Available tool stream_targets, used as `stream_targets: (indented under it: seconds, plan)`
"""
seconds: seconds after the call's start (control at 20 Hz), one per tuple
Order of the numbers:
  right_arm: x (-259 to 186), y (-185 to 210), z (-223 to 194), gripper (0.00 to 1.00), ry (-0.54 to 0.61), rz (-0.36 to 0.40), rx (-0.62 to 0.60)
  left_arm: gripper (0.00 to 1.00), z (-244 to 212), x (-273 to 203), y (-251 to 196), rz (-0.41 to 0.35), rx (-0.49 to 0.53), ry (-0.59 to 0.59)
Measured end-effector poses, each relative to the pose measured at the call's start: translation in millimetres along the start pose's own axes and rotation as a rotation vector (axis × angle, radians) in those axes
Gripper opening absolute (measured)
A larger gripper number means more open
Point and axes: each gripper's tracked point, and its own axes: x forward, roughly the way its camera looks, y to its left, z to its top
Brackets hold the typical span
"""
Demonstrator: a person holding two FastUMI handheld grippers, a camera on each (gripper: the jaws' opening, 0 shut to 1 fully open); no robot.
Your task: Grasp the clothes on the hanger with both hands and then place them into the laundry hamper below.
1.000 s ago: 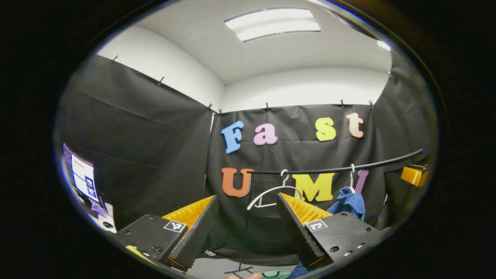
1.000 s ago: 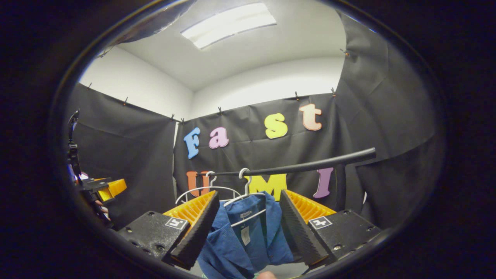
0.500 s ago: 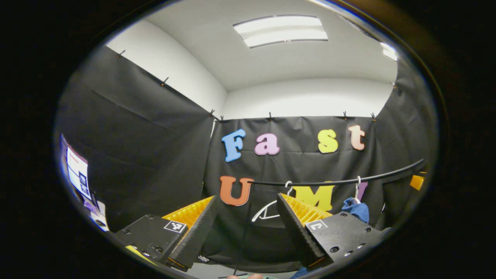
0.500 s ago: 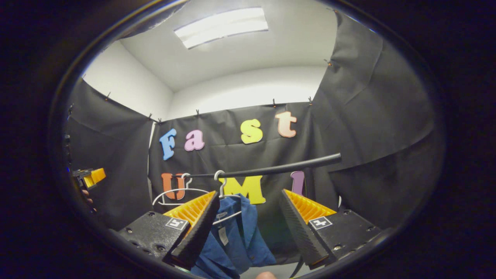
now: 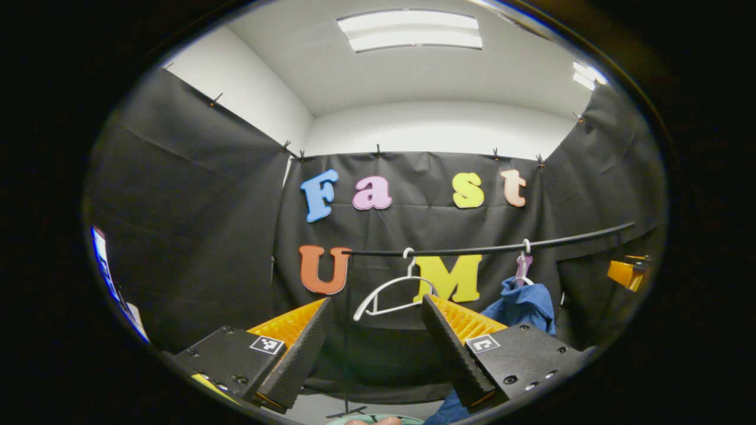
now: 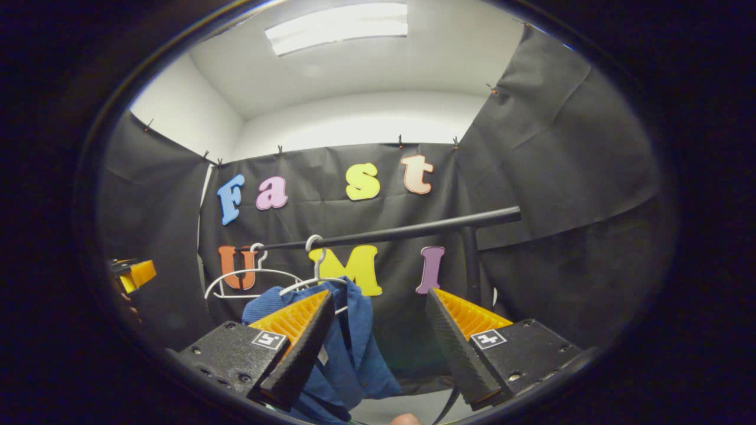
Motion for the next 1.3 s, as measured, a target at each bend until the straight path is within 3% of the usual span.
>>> stream_targets:
  seconds: [0.2, 0.5, 0.55, 0.65, 0.95, 1.3]
  plan:
    - [11.1, -5.9, -12.6, 0.98, 0.029, 0.001, -0.007, 0.96, -12.8, -3.0, -48.7, -0.096, -0.021, 0.047]
    - [28.1, -19.2, -24.8, 0.99, 0.062, 0.030, -0.027, 1.00, -5.5, -13.9, -133.2, -0.243, -0.092, 0.072]
    - [31.0, -22.4, -27.3, 0.99, 0.069, 0.032, -0.025, 0.92, -5.3, -14.9, -143.9, -0.256, -0.093, 0.080]
    - [35.2, -28.9, -29.2, 0.99, 0.080, 0.038, -0.017, 1.00, -9.1, -16.7, -163.5, -0.274, -0.083, 0.097]
    - [45.6, -40.0, -31.5, 0.99, 0.072, 0.083, -0.022, 1.00, -21.9, -26.0, -218.3, -0.324, -0.065, 0.130]
    - [62.5, -21.8, -53.0, 0.99, 0.103, 0.133, -0.031, 1.00, -55.8, -4.9, -238.6, -0.348, -0.031, 0.186]
